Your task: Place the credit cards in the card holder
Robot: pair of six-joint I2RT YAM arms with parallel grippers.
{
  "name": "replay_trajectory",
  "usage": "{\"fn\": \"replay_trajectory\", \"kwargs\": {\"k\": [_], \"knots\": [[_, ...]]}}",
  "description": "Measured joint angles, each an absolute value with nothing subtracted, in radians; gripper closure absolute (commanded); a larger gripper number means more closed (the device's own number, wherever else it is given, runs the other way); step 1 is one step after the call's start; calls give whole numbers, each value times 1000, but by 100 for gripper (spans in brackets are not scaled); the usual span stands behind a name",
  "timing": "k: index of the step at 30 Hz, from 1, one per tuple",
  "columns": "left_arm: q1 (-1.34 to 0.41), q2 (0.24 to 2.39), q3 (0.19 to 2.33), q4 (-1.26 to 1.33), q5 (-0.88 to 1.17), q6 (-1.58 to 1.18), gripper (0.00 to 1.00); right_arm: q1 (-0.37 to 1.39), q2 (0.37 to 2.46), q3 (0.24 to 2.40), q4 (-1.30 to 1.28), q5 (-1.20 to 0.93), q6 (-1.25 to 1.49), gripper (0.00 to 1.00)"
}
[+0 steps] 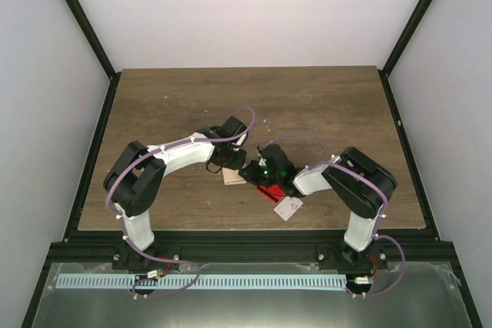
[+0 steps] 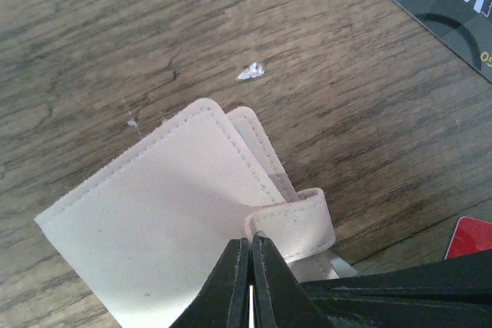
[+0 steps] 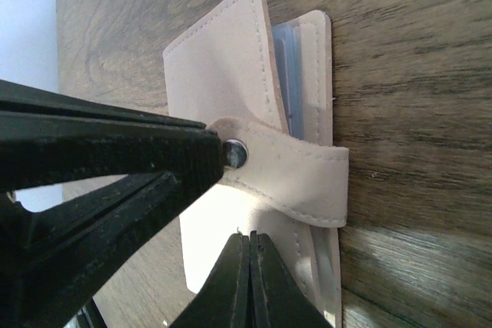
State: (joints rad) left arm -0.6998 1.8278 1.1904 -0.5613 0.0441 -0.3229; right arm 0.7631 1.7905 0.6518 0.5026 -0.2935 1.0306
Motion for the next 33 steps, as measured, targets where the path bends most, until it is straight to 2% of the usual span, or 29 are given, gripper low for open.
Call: {"fn": "replay_trajectory", "kwargs": {"k": [33], "knots": [[-699, 1820, 1158, -537, 32, -359, 96, 762, 1792, 656, 496, -295, 1034, 99]]}}
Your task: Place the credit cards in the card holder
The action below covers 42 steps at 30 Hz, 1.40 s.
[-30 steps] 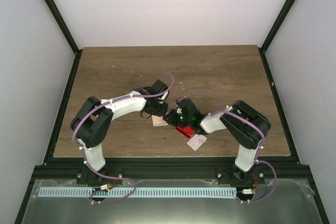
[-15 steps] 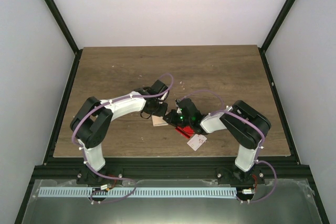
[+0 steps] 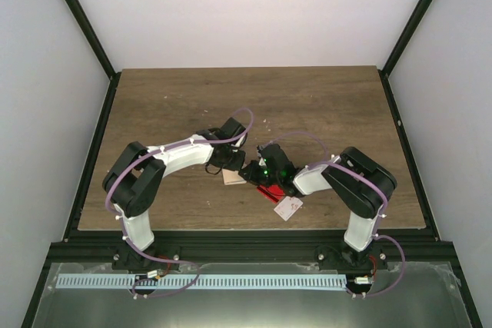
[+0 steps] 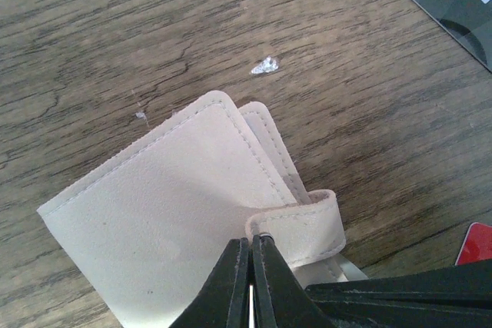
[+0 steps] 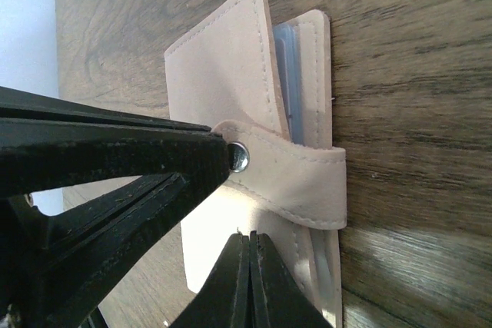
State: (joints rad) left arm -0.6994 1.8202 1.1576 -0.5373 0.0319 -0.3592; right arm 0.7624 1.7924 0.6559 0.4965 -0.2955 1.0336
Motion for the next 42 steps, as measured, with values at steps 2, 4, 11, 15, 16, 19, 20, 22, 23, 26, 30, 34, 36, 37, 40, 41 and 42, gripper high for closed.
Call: {"fn": "replay_trajectory", "kwargs": {"k": [2, 4, 11, 15, 16, 19, 20, 22, 23, 26, 30, 34, 36, 37, 40, 41, 42], "knots": [[-698, 1820, 1152, -529, 36, -360, 96, 762, 1792, 657, 495, -296, 1034, 99], [-698, 1820, 1146, -521, 35, -361, 96, 762, 1792, 658, 494, -296, 1034, 99], [-695, 1809, 1128, -505, 31, -364, 96, 762, 1796, 662, 494, -297, 1034, 99], [-692, 1798, 1121, -510, 22, -366, 96, 762, 1804, 670, 494, -301, 1034, 99], [-691, 1796, 1120, -512, 20, -366, 96, 762, 1806, 674, 493, -303, 1034, 99], [-687, 1790, 1119, -522, 20, -366, 96, 762, 1813, 681, 492, -306, 1034, 99], [-686, 1786, 1119, -527, 21, -366, 96, 762, 1815, 682, 492, -307, 1034, 99], [-686, 1777, 1119, -540, 24, -366, 96, 762, 1816, 685, 490, -309, 1034, 99], [-686, 1774, 1119, -545, 26, -366, 96, 762, 1818, 687, 490, -309, 1034, 99], [-686, 1768, 1119, -556, 28, -366, 96, 762, 1820, 691, 487, -311, 1034, 99], [-686, 1768, 1119, -561, 32, -366, 96, 762, 1821, 694, 483, -311, 1034, 99], [-686, 1768, 1118, -562, 35, -366, 96, 762, 1823, 701, 475, -313, 1033, 99], [-686, 1768, 1116, -563, 34, -366, 96, 762, 1826, 706, 473, -314, 1033, 99], [-685, 1768, 1116, -564, 31, -366, 96, 762, 1828, 708, 473, -315, 1033, 99], [-684, 1768, 1116, -564, 28, -366, 96, 762, 1828, 709, 472, -315, 1033, 99], [-682, 1768, 1116, -564, 27, -366, 96, 762, 1828, 709, 471, -315, 1033, 99], [-681, 1768, 1114, -563, 27, -367, 96, 762, 1828, 709, 471, -315, 1033, 99]]}}
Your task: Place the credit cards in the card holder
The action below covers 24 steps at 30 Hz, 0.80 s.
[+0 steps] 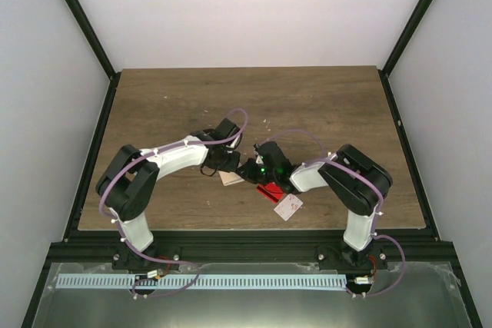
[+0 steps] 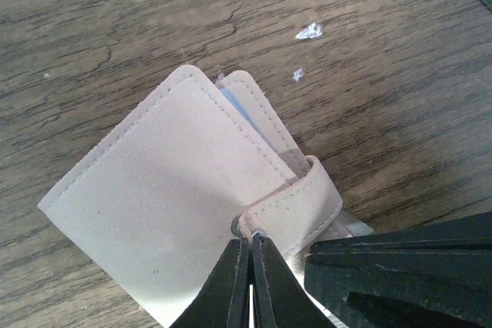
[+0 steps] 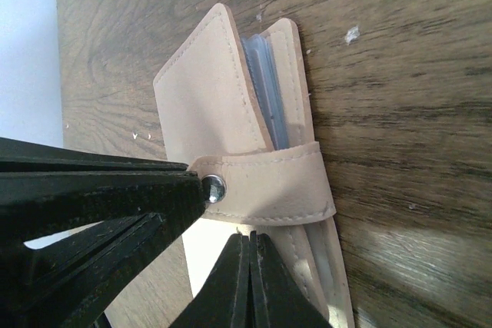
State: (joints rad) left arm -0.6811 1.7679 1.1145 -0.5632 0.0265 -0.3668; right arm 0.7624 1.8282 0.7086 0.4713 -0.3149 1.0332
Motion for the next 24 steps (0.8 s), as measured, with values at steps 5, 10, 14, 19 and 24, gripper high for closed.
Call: {"fn": "replay_trajectory", "kwargs": {"k": [5, 10, 14, 19, 24], "knots": [[-673, 1768, 1108, -562, 29, -367, 96, 762, 1828, 709, 471, -315, 1033, 99], [-663, 1768, 1096, -548, 35, -363, 96, 762, 1838, 715, 477, -319, 1033, 99], [-659, 1767, 1093, -543, 36, -356, 96, 762, 1843, 719, 479, -322, 1033, 99], [-659, 1758, 1093, -542, 39, -343, 96, 762, 1843, 719, 479, -323, 1033, 99], [-653, 1743, 1093, -526, 44, -334, 96, 761, 1845, 719, 480, -329, 1033, 99]]}}
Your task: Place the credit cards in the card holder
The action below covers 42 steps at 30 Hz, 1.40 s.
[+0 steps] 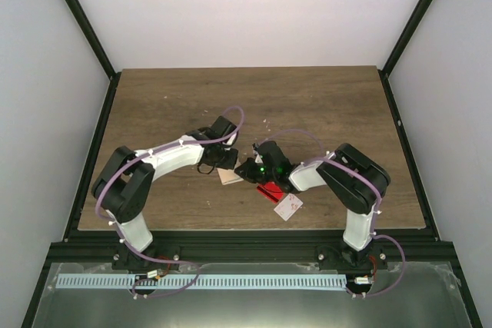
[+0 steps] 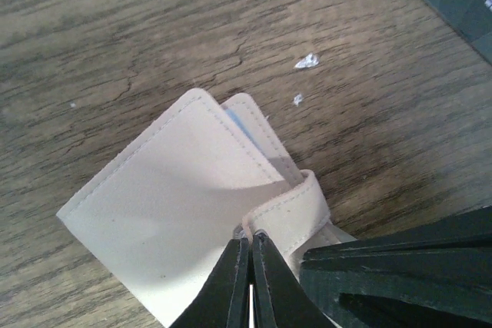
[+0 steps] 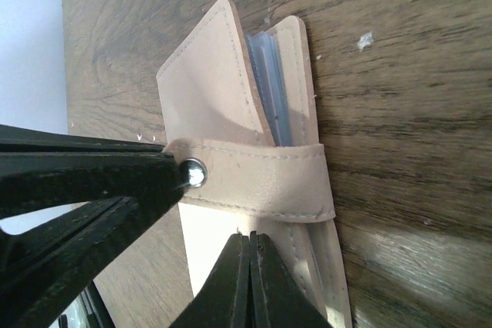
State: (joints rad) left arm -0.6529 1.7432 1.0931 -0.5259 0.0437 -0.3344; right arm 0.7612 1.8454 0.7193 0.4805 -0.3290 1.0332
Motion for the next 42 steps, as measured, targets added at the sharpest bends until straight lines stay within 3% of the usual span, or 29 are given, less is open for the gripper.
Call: {"fn": "replay_trajectory", "kwargs": {"k": [42], "knots": [[-645, 1747, 1032, -436, -7, -361, 96, 760, 1869, 740, 491, -348, 1029, 99]]}}
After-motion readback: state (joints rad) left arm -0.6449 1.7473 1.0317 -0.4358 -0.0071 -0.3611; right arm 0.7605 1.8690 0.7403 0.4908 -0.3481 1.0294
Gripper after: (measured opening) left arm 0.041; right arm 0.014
